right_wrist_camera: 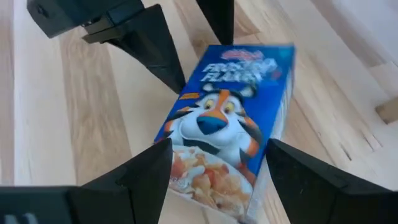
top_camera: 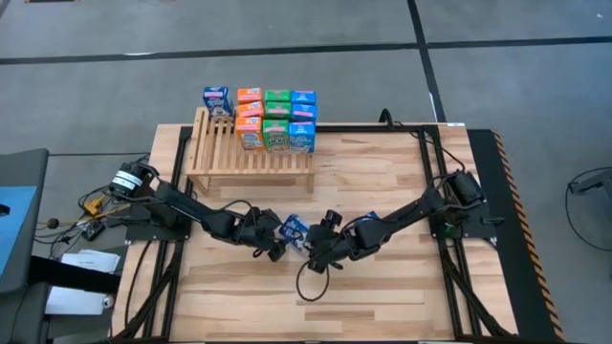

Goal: Stack cereal on shelf
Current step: Put the left blue cereal on the shelf

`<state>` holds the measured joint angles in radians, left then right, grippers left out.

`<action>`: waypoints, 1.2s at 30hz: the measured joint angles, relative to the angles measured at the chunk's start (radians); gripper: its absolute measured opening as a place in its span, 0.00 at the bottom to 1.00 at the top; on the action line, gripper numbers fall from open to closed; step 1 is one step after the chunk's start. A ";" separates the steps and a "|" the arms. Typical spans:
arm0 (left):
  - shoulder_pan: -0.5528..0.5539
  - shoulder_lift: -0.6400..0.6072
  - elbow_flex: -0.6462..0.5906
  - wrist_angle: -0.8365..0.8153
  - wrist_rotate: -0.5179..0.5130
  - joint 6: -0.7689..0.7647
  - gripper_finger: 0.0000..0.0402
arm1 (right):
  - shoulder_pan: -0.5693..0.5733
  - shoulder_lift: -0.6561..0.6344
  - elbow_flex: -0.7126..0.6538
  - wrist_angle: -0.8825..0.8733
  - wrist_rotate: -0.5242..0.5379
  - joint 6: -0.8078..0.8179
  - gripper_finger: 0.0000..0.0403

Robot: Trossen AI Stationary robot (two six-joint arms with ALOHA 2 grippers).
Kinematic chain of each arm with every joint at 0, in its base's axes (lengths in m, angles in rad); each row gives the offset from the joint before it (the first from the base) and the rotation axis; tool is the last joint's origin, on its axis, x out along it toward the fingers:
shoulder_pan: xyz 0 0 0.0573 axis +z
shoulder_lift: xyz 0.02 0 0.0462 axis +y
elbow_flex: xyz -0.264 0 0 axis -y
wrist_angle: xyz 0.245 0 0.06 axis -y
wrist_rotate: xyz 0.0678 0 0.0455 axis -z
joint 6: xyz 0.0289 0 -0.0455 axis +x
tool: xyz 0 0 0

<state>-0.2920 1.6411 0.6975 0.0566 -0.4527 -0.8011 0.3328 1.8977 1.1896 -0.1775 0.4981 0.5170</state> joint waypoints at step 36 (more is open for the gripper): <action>-0.008 -0.021 0.002 0.017 -0.050 0.019 0.50 | 0.007 0.008 0.000 -0.043 0.000 0.043 0.70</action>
<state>-0.3001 1.6206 0.6991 0.0741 -0.5023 -0.7824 0.3401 1.9053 1.1896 -0.2202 0.4984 0.5602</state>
